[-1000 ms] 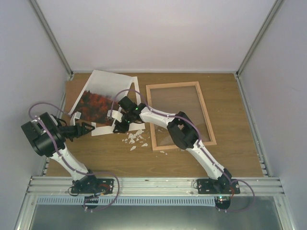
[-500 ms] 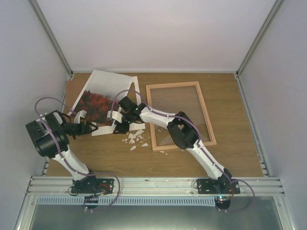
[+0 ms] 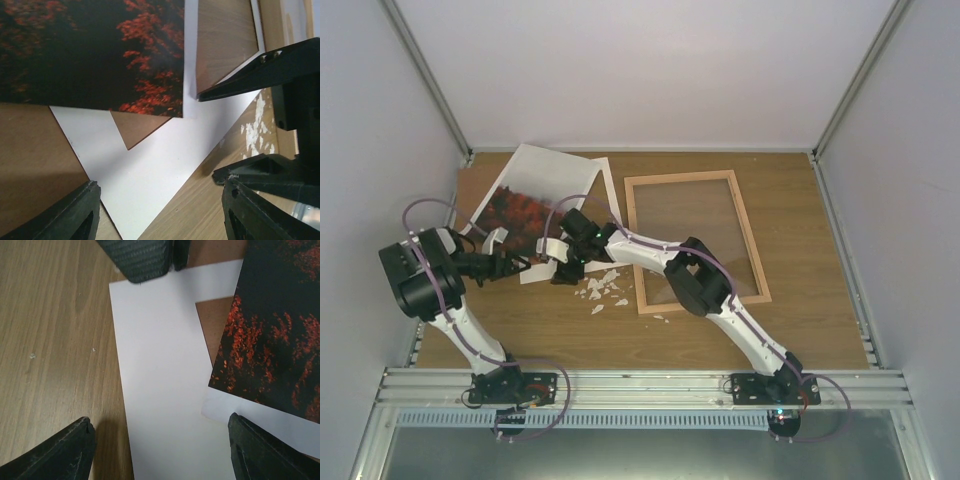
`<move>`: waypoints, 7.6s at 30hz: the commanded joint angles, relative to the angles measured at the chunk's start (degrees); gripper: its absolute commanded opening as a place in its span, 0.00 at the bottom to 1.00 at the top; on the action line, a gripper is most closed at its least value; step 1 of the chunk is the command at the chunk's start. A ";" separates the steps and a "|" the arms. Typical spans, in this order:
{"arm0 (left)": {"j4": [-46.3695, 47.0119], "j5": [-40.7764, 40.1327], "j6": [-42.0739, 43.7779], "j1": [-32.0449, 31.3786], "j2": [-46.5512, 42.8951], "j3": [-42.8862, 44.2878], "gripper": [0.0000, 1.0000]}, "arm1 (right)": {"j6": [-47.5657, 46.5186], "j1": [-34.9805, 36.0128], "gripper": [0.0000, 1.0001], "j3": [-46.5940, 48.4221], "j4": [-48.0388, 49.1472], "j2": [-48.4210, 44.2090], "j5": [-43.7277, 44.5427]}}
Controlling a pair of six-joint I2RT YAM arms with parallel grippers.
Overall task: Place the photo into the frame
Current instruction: Pick up the photo frame item at the center of the board.
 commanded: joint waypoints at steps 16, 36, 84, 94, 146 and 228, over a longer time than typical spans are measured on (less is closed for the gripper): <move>2.99 1.27 -1.54 -5.48 6.79 1.55 0.68 | -1.08 1.61 0.72 -4.10 -3.02 3.41 1.50; 5.39 -0.69 -4.26 -3.16 3.20 0.40 0.69 | -1.70 -3.19 0.87 -15.31 -0.22 -13.99 2.36; 6.37 3.01 -5.58 -9.02 6.75 1.55 0.69 | -2.72 0.69 0.63 -16.78 -1.89 -5.93 9.25; 8.38 0.38 -7.63 -6.58 4.18 0.40 0.70 | -0.51 -0.90 0.79 -16.24 -3.47 -11.41 5.53; 9.70 2.96 -9.97 -14.76 6.19 0.98 0.70 | 6.22 -3.52 0.70 -9.76 -10.48 -2.58 1.01; -4.22 5.98 -9.39 3.36 -18.26 17.01 0.99 | 14.96 8.24 0.01 -20.61 8.09 -31.11 18.12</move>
